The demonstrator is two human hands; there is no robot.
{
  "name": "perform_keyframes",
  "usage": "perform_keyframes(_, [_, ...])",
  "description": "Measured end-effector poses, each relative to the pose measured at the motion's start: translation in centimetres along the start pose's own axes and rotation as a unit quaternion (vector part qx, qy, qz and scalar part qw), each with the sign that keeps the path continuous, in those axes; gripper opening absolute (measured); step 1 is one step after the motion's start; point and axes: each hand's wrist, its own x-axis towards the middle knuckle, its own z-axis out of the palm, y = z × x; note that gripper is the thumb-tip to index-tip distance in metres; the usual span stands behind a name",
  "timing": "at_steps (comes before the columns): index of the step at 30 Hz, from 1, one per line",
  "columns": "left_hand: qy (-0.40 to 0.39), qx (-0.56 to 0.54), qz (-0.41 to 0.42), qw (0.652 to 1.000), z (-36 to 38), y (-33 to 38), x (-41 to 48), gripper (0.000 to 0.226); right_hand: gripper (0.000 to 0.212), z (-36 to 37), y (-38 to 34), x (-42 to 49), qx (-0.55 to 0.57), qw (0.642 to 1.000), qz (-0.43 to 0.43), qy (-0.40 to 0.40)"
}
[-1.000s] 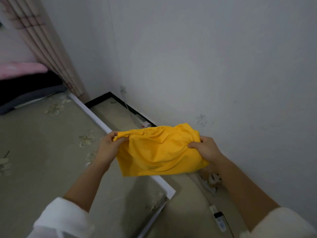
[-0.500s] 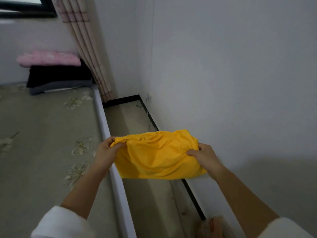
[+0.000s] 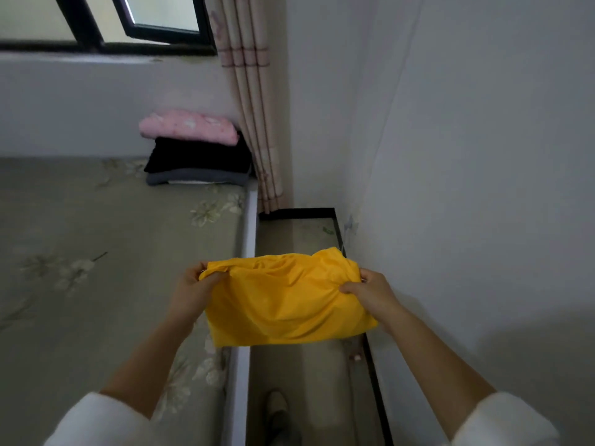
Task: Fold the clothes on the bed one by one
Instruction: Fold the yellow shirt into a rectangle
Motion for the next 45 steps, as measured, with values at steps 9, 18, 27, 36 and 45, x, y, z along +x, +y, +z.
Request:
perform_keyframes(9, [0.046,-0.024,0.005,0.999,-1.4,5.3,18.2,0.007,0.051,2.6,-12.5,19.1,-0.017,0.999,-0.028,-0.034])
perform_keyframes(18, [0.108,-0.058,0.005,0.993,-1.2,8.4,35.3,0.006,0.051,4.7,-22.9,36.6,-0.033,0.996,-0.051,-0.071])
perform_keyframes(27, [0.207,-0.085,-0.017,0.975,-2.5,10.6,49.4,0.004,0.049,8.7,-33.7,53.1,-0.069,0.981,-0.091,-0.157])
perform_keyframes(36, [0.29,-0.084,-0.034,0.953,-9.6,11.6,62.0,0.023,0.035,18.2,-40.4,64.2,-0.062,0.964,-0.102,-0.236])
perform_keyframes(45, [0.236,-0.037,0.004,0.971,-20.0,15.5,76.2,0.019,0.019,28.0,-46.2,72.6,0.003,0.968,-0.057,-0.243])
